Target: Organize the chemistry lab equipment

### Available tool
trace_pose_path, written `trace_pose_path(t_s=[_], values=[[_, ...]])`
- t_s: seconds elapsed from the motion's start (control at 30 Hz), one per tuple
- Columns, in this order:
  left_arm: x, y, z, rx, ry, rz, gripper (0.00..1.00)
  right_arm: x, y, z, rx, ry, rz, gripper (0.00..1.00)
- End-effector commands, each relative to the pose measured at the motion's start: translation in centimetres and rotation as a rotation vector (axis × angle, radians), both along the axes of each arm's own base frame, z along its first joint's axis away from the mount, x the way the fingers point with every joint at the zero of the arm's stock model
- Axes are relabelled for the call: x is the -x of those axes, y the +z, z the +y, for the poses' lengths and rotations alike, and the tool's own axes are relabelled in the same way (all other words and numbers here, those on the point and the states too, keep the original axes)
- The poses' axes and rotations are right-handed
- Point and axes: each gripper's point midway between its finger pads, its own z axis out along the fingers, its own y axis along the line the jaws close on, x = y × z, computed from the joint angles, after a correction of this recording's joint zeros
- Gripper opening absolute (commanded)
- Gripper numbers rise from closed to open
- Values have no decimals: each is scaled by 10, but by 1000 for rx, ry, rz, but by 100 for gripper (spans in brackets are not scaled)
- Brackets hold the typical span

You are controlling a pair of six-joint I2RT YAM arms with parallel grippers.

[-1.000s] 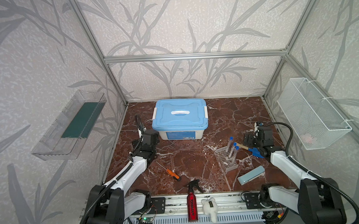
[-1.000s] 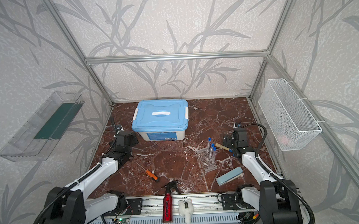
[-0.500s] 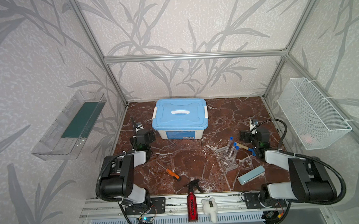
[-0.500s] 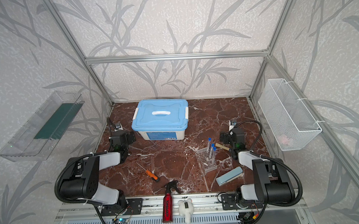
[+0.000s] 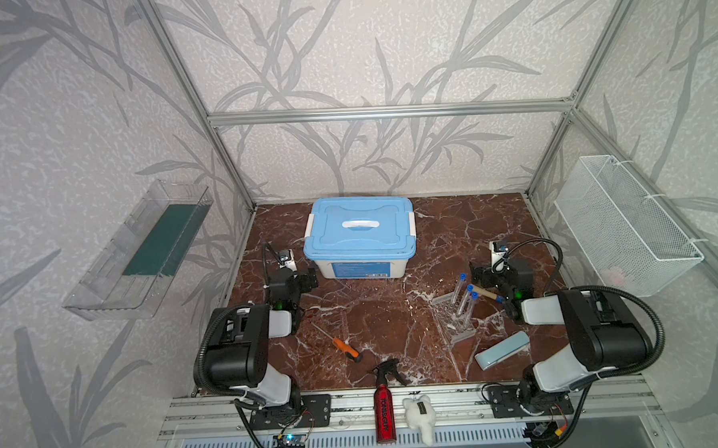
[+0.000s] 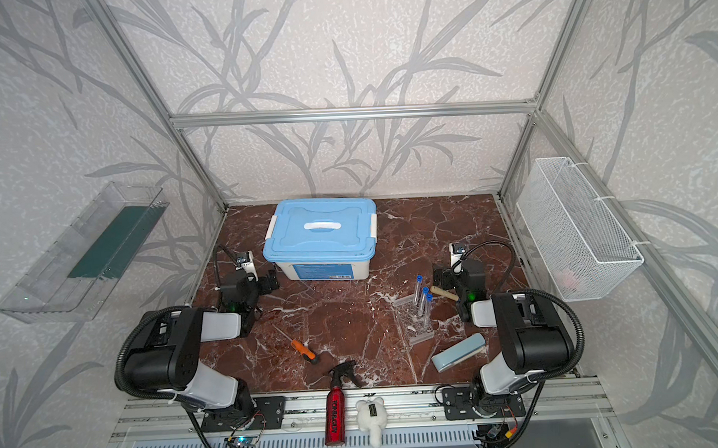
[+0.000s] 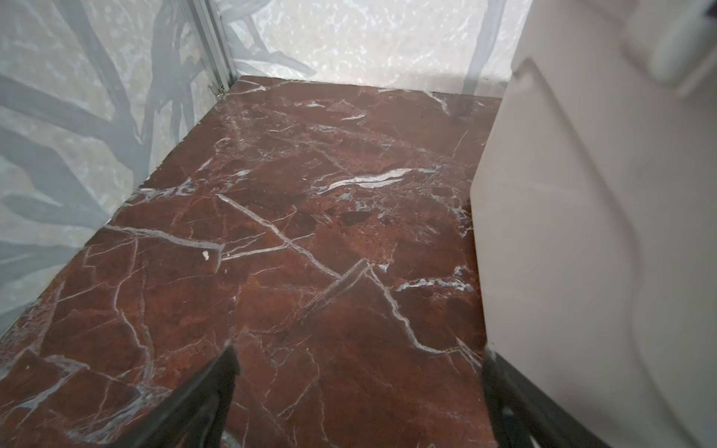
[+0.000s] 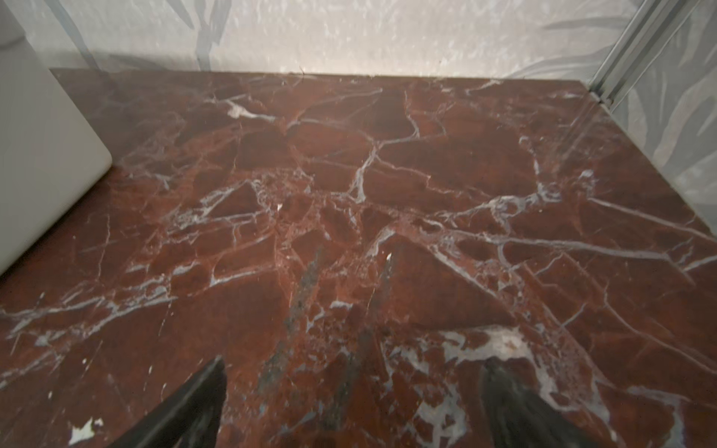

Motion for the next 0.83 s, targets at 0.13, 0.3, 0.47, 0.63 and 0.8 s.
trace_pose_path(t_s=[0.13,0.3,0.47,0.63,0.8], values=[[-6,18,-13,1,-106,-85,99,-9,20,3,28,6,-71,99],[-7,16,6,-25,29,-61,99,-9,21,3,30,6,-71,99],[-7,16,7,-28,32,-63,99,-9,21,3,31,5,-72,99],[-8,15,6,-31,34,-56,99,-9,21,3,31,6,-73,99],[-8,15,6,-34,36,-55,99,-9,21,3,31,6,-72,99]])
